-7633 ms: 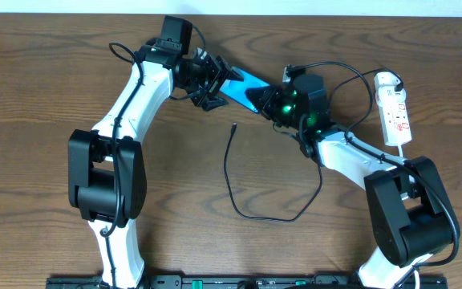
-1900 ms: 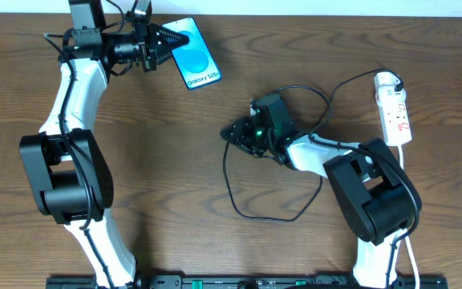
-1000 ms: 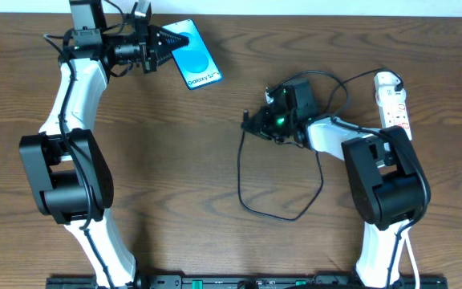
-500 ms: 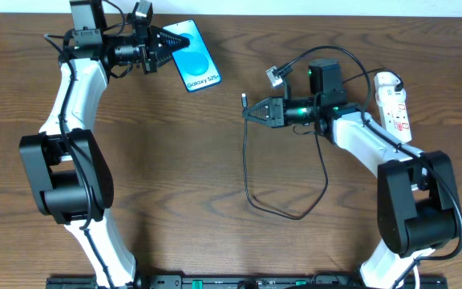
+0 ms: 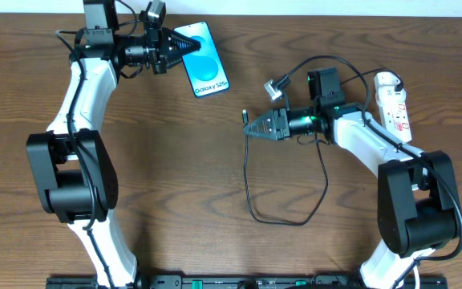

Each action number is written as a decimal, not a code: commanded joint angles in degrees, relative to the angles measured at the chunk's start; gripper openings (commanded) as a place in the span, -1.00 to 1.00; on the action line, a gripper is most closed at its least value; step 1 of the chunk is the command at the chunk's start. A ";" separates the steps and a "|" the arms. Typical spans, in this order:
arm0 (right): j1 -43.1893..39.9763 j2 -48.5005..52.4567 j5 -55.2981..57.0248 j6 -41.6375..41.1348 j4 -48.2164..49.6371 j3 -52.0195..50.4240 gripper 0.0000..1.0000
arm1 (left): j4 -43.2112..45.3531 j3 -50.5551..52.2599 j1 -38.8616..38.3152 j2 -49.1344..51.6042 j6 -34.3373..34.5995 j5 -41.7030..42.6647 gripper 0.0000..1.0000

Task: Plug charger to phone and switch on socket
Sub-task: 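Lift the USB-C end with the right gripper toward the phone's bottom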

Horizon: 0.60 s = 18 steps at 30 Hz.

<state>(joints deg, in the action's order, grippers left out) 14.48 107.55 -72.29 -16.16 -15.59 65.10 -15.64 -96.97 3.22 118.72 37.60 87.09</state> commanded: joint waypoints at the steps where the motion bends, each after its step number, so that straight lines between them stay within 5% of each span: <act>1: 0.17 -1.33 4.35 6.03 -4.63 0.37 -0.98 | 0.09 0.11 0.17 -1.11 -1.01 3.04 -0.85; 11: 0.20 -11.17 12.15 10.51 -16.39 0.37 -0.98 | 0.07 0.11 0.17 -1.11 -1.18 3.04 -0.85; 18: 0.24 -12.57 1.95 20.70 -19.15 0.37 -0.99 | 0.09 0.11 0.17 -1.11 -1.20 3.04 -0.86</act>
<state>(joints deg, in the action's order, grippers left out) 14.48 94.65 -64.38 -2.37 -34.50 65.10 -15.64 -96.97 3.22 118.72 37.41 87.15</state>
